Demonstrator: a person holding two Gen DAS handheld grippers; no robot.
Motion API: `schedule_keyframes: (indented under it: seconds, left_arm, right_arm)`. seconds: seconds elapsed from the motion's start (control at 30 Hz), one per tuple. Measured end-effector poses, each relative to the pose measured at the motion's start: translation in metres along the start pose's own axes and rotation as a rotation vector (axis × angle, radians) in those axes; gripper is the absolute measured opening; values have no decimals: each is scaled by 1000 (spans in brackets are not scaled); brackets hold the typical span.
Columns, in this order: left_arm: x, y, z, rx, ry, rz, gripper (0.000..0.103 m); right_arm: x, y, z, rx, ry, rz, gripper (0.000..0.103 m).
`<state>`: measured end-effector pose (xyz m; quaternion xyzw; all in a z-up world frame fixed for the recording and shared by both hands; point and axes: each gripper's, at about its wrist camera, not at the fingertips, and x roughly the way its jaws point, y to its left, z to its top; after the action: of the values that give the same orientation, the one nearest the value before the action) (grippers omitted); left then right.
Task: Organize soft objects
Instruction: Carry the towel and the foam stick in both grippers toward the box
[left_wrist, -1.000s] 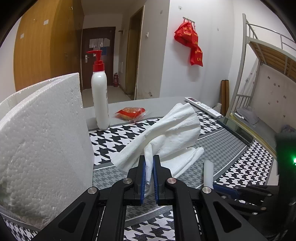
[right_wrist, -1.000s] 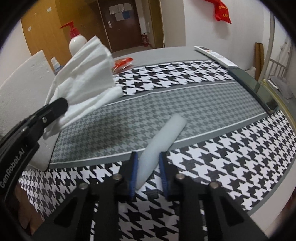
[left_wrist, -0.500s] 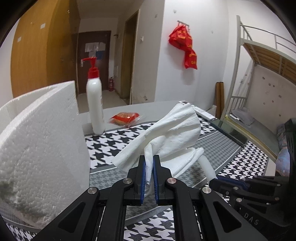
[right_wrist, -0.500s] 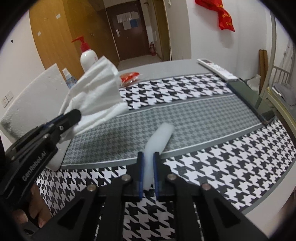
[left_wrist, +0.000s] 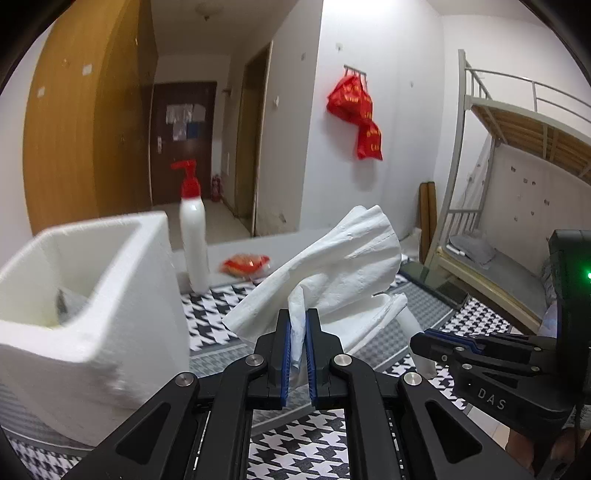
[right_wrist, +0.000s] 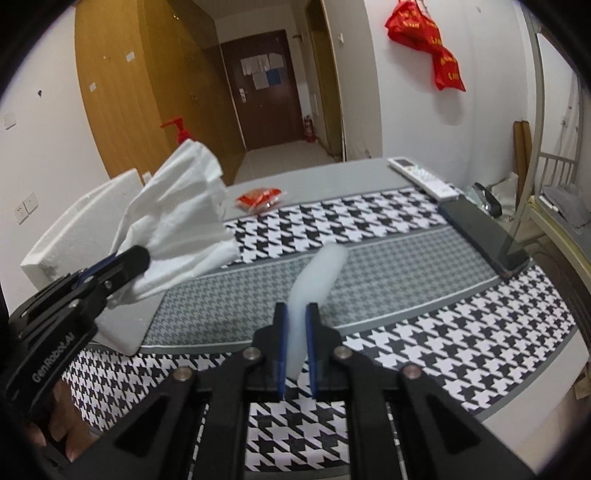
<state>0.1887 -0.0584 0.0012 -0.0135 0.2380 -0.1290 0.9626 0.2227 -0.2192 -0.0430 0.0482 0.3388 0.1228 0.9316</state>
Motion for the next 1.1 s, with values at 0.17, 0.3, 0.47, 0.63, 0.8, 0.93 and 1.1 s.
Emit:
schedule_keyframes:
  seconds: [0.17, 0.3, 0.47, 0.63, 0.8, 0.93, 1.1]
  left_arm:
    - [-17, 0, 7, 6, -29, 16, 8]
    - [-24, 2, 10, 11, -40, 31, 8]
    - [-29, 5, 16, 9, -59, 50, 8]
    - [-41, 10, 22, 1, -87, 79, 8]
    - [-53, 17, 29, -1, -113, 115, 8]
    - [-60, 27, 32, -16, -123, 149, 8]
    - [-69, 35, 34, -24, -137, 188, 8]
  right_arm:
    - [-15, 6, 9, -19, -46, 26, 12]
    - [-24, 13, 14, -46, -75, 45, 12]
    - [-31, 21, 21, -74, -106, 73, 12]
    - [-38, 27, 30, -97, -139, 103, 12]
    - [-44, 39, 39, -132, -163, 120, 12]
    - [-45, 46, 47, -148, -177, 151, 12]
    - [-45, 62, 52, -186, -194, 190, 12]
